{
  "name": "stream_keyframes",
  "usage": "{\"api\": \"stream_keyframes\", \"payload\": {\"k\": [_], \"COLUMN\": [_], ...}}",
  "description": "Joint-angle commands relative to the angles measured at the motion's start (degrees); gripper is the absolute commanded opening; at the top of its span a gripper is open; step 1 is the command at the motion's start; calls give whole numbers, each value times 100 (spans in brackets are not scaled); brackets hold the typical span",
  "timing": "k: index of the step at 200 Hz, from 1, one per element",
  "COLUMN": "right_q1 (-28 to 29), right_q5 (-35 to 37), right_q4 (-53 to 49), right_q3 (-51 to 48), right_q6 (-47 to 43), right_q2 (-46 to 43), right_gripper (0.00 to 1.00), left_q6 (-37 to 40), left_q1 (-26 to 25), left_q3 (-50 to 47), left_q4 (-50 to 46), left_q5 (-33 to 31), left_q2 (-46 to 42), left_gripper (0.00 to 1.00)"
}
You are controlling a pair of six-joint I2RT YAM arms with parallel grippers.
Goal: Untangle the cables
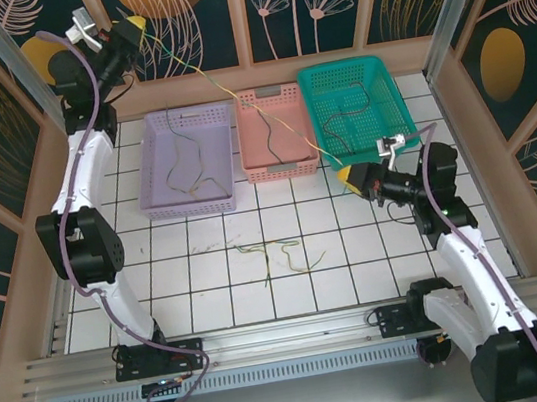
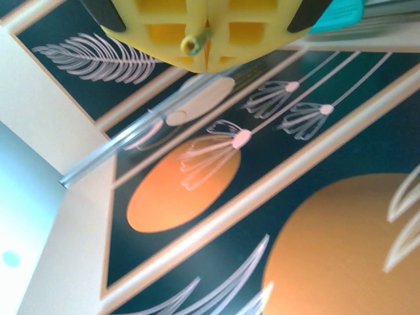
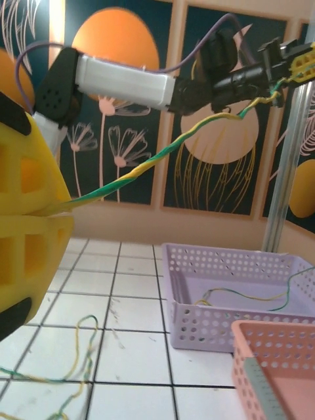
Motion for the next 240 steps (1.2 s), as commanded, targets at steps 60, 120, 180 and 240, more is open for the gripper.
{"api": "stream_keyframes", "payload": {"k": [60,120,180,240], "right_q1": [-676,-880,-900,-867], "right_q5": [-711,-782,-179,209], "right_q4": [-999,-554,-1476,-1253], "right_q3": [-674,-1082,116,1252], "right_q6": [1129,1741,419,-91], "right_q2": [-310,-555,-265,274], "right_gripper": [0,0,0,0], "left_q6": [-741,-1166,-481,-842], "left_q1": [553,548,541,469], "left_q3": [93,47,-908,-1511], "left_q4": [2193,2824,1792,1303], "left_q5": [-1054,-863,-883,-790], "left_q2": [101,131,-503,-766], "left_gripper": [0,0,0,11]}}
